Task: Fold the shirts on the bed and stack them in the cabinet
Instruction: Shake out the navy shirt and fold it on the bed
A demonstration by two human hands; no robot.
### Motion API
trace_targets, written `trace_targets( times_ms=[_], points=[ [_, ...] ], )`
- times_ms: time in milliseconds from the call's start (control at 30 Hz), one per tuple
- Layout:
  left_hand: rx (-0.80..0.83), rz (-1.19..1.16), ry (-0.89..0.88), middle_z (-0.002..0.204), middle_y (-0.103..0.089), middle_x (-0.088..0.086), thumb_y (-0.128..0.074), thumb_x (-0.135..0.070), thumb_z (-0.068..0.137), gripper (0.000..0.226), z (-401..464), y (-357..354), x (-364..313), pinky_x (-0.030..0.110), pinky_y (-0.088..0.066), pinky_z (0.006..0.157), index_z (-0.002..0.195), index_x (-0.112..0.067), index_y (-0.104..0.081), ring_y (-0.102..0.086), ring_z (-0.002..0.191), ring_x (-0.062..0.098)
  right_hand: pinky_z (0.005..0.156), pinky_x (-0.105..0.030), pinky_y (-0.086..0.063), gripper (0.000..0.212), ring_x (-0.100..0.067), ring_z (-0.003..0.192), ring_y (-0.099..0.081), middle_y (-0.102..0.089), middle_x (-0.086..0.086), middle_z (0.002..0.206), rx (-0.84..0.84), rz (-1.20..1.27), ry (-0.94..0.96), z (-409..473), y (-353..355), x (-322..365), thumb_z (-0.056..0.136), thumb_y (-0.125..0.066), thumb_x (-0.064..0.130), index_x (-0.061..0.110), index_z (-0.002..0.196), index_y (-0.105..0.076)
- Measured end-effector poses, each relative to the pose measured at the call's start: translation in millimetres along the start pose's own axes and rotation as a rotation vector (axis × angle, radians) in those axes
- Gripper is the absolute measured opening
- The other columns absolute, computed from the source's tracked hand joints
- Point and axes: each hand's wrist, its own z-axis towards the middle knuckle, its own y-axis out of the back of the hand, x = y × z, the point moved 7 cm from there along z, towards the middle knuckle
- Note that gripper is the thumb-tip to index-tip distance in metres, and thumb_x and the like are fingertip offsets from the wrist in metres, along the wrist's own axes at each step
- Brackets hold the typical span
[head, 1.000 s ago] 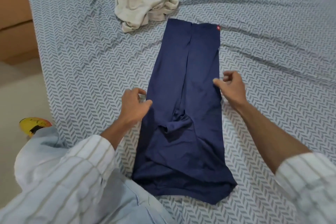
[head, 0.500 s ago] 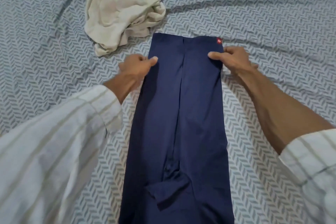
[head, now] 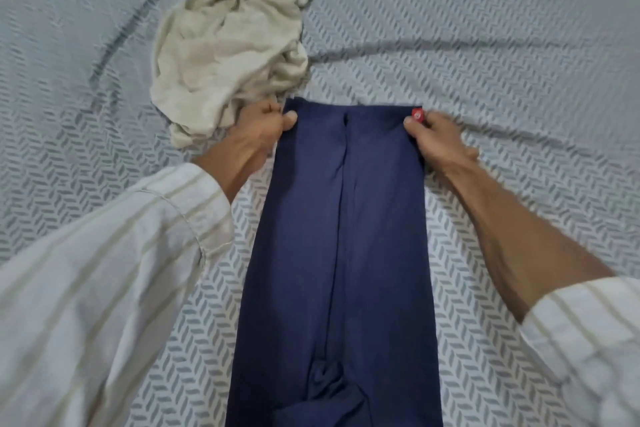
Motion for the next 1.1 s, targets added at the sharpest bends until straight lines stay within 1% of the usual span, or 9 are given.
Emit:
trace_targets(
  times_ms=[167, 233, 300, 433, 567, 667, 833, 967, 1100],
  points=[
    [0.061, 0.035, -0.127, 0.074, -0.061, 0.003, -0.074, -0.006, 0.082, 0.014, -70, 21, -40, 0.018, -0.044, 0.06, 0.077, -0.006, -0.061, -0.058, 0.065, 0.005, 0.08, -0.031, -0.052, 0.009, -0.009, 0.076, -0.066, -0.075, 0.008, 0.079, 0.133, 0.393, -0.036, -58, 23, 50, 0.094, -0.064, 0.008, 0.013, 0.099, -0.069],
    [0.047, 0.058, -0.177, 0.062, -0.053, -0.003, -0.07, 0.001, 0.085, 0.031, -94, 32, -50, 0.01, -0.036, 0.048, 0.065, -0.017, -0.054, -0.045, 0.044, -0.005, 0.078, -0.025, -0.052, 0.012, -0.009, 0.079, -0.068, -0.075, 0.007, 0.082, 0.195, 0.384, 0.024, -88, 32, 67, 0.091, -0.065, 0.004, 0.01, 0.1, -0.07],
    [0.056, 0.058, -0.204, 0.063, -0.052, -0.004, -0.069, 0.003, 0.084, 0.033, -118, 46, -54, 0.016, -0.037, 0.052, 0.065, -0.02, -0.053, -0.045, 0.049, 0.0, 0.078, -0.021, -0.052, 0.015, -0.006, 0.078, -0.068, -0.074, 0.007, 0.079, 0.224, 0.324, 0.116, -116, 43, 82, 0.087, -0.066, -0.004, 0.007, 0.097, -0.071],
    [0.118, 0.138, -0.229, 0.058, -0.059, -0.008, -0.071, 0.003, 0.085, 0.026, -159, 64, -34, 0.016, -0.042, 0.056, 0.072, -0.016, -0.061, -0.052, 0.053, 0.002, 0.087, -0.036, -0.048, 0.018, -0.013, 0.082, -0.063, -0.069, -0.007, 0.079, 0.189, 0.054, 0.246, -165, 54, 75, 0.07, -0.085, 0.012, 0.009, 0.083, -0.073],
    [0.239, 0.175, -0.213, 0.061, -0.067, 0.0, -0.069, 0.012, 0.082, 0.024, -196, 69, 5, 0.015, -0.046, 0.056, 0.076, -0.01, -0.064, -0.061, 0.057, 0.007, 0.082, -0.027, -0.047, 0.037, -0.009, 0.083, -0.062, -0.065, 0.008, 0.084, 0.156, -0.206, 0.462, -216, 53, 52, 0.067, -0.087, 0.003, 0.036, 0.075, -0.072],
    [0.306, 0.262, -0.159, 0.066, -0.069, 0.006, -0.069, 0.009, 0.08, 0.017, -213, 71, 44, 0.026, -0.049, 0.062, 0.081, -0.008, -0.069, -0.063, 0.065, 0.016, 0.08, -0.032, -0.05, 0.025, -0.005, 0.085, -0.062, -0.063, 0.015, 0.086, 0.168, -0.301, 0.529, -247, 44, 14, 0.064, -0.082, 0.021, 0.041, 0.074, -0.07],
    [0.319, 0.329, 0.031, 0.079, -0.062, 0.014, -0.056, 0.013, 0.084, 0.025, -224, 79, 97, 0.03, -0.046, 0.061, 0.096, -0.008, -0.062, -0.056, 0.069, 0.021, 0.083, -0.019, -0.045, 0.024, -0.001, 0.093, -0.057, -0.061, 0.015, 0.093, 0.3, -0.365, 0.366, -281, 30, -37, 0.062, -0.079, 0.052, 0.043, 0.083, -0.07],
    [0.151, 0.023, 0.185, 0.082, -0.064, 0.011, -0.064, 0.001, 0.091, 0.022, -206, 75, 96, 0.029, -0.051, 0.059, 0.105, -0.01, -0.052, -0.056, 0.066, 0.019, 0.075, -0.031, -0.053, 0.031, -0.017, 0.087, -0.069, -0.073, 0.0, 0.09, 0.068, -0.001, -0.038, -247, 36, -42, 0.08, -0.079, 0.047, 0.02, 0.089, -0.07],
    [0.089, -0.133, 0.239, 0.096, -0.065, 0.011, -0.072, -0.01, 0.091, 0.024, -185, 58, 86, 0.033, -0.057, 0.071, 0.104, -0.011, -0.053, -0.064, 0.08, 0.022, 0.065, -0.031, -0.041, 0.056, -0.03, 0.078, -0.064, -0.065, -0.015, 0.08, 0.057, 0.15, -0.306, -206, 20, -37, 0.077, -0.079, 0.051, 0.001, 0.074, -0.055]
  ],
)
